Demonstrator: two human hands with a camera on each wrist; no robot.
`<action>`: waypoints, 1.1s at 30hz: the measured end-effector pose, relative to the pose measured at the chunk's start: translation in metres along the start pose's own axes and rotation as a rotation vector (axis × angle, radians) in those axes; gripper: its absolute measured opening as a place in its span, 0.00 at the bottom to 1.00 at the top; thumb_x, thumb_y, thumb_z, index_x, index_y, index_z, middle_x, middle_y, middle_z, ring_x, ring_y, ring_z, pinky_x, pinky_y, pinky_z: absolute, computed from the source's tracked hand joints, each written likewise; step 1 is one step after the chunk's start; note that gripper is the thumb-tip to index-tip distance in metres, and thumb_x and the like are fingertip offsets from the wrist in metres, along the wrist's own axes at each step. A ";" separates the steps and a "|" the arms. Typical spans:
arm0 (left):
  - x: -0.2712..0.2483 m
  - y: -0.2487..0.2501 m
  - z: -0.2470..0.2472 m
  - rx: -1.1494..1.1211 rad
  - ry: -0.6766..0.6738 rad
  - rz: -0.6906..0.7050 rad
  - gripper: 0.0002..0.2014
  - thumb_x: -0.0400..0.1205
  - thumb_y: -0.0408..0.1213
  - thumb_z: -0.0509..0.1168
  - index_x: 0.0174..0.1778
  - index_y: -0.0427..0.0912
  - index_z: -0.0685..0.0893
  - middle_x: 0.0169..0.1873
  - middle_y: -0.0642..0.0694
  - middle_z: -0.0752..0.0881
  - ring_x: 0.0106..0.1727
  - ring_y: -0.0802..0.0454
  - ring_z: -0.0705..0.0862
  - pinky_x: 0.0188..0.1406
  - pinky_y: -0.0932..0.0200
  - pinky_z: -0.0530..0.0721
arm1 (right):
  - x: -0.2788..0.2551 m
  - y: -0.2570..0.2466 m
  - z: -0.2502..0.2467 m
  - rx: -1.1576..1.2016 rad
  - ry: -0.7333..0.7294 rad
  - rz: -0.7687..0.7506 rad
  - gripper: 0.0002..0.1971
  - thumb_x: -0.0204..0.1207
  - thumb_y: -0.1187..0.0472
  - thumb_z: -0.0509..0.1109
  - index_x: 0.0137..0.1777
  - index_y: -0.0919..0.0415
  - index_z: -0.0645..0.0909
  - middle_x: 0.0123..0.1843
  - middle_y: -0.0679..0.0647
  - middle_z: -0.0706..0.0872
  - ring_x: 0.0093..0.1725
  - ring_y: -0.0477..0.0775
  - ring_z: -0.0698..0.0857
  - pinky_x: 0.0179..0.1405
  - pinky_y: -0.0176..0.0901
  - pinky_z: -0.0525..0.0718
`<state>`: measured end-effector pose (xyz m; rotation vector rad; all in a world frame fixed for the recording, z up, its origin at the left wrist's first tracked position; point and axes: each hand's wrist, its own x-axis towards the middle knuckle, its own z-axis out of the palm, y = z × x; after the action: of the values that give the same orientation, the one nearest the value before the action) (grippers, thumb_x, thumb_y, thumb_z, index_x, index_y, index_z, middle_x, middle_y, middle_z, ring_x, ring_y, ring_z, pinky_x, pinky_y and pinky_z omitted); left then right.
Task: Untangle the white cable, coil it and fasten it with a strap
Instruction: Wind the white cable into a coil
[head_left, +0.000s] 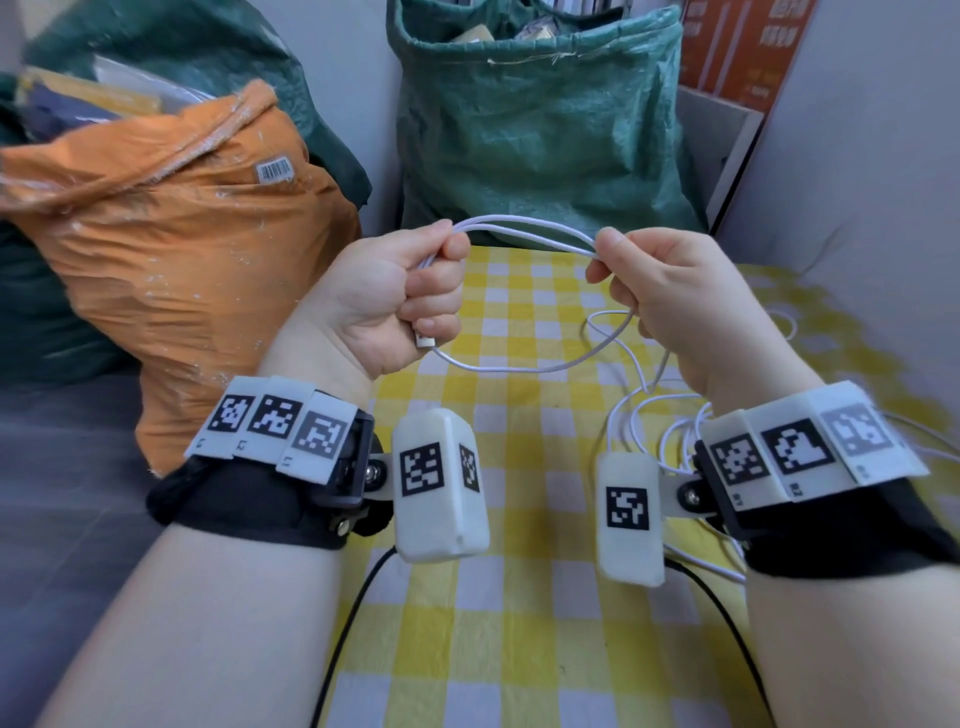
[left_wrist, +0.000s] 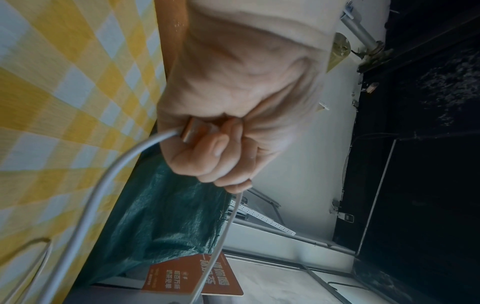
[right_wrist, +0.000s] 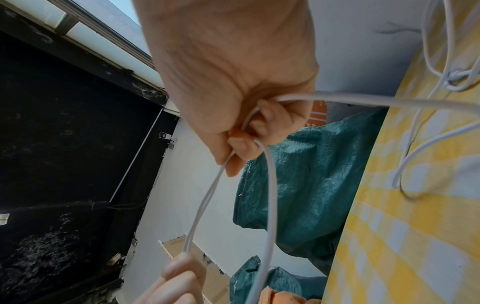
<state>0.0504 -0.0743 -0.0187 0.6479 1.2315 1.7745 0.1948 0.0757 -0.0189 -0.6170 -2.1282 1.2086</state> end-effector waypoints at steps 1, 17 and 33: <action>0.000 0.000 0.000 -0.027 0.003 0.007 0.17 0.88 0.42 0.48 0.33 0.45 0.71 0.12 0.56 0.60 0.12 0.61 0.57 0.14 0.68 0.56 | 0.000 0.001 0.000 0.004 -0.004 0.008 0.18 0.82 0.51 0.62 0.31 0.55 0.81 0.25 0.46 0.70 0.25 0.47 0.64 0.21 0.35 0.63; -0.002 -0.002 -0.002 0.157 0.013 -0.027 0.13 0.86 0.40 0.52 0.40 0.42 0.78 0.21 0.51 0.69 0.21 0.56 0.66 0.28 0.62 0.75 | 0.004 0.001 -0.007 -0.096 0.071 0.021 0.17 0.81 0.54 0.61 0.30 0.55 0.78 0.27 0.49 0.69 0.19 0.41 0.64 0.18 0.33 0.65; 0.006 -0.002 -0.002 -0.123 0.078 0.049 0.24 0.85 0.43 0.52 0.20 0.46 0.65 0.18 0.51 0.58 0.20 0.54 0.56 0.21 0.63 0.62 | 0.001 -0.004 0.004 0.152 -0.030 -0.005 0.19 0.84 0.54 0.60 0.31 0.54 0.78 0.26 0.48 0.69 0.31 0.49 0.71 0.40 0.40 0.80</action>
<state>0.0459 -0.0699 -0.0215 0.5464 1.1562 1.9160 0.1909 0.0715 -0.0168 -0.5284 -2.0378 1.3703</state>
